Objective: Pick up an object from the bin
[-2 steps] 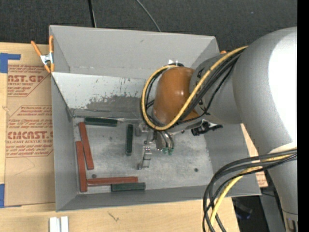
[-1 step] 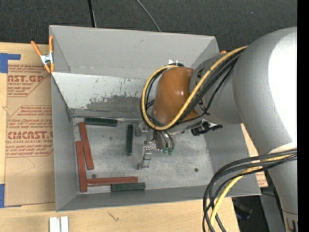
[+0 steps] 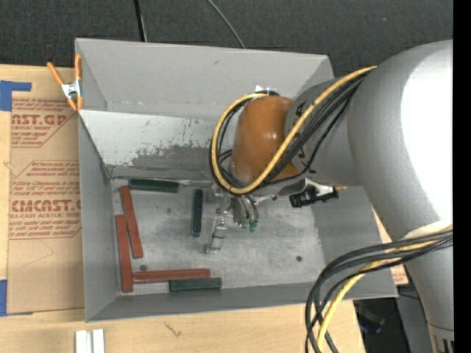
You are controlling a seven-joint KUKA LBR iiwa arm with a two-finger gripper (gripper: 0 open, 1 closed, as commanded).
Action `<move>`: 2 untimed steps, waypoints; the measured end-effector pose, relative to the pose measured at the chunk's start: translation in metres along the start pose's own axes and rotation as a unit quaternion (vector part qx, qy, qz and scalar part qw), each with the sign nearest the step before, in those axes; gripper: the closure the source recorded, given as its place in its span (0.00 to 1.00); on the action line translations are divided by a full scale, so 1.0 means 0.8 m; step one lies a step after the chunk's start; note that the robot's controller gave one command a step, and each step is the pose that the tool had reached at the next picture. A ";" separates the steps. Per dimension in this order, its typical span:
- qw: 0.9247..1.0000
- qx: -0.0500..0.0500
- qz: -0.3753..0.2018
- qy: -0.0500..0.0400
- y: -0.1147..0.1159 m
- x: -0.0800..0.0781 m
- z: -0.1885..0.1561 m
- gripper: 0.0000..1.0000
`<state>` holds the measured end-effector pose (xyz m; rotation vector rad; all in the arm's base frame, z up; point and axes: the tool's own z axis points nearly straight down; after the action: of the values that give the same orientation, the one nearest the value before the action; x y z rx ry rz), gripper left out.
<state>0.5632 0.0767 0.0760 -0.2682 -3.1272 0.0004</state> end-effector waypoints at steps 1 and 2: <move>0.998 -0.002 0.061 -0.001 -0.012 0.000 -0.010 0.00; 0.999 0.000 -0.037 -0.002 -0.020 -0.016 -0.016 0.00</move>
Offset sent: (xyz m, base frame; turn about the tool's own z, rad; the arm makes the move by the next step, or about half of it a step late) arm 0.0187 -0.0160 0.0159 -0.0621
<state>0.5731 0.0589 0.0884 -0.1520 -3.1393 0.0016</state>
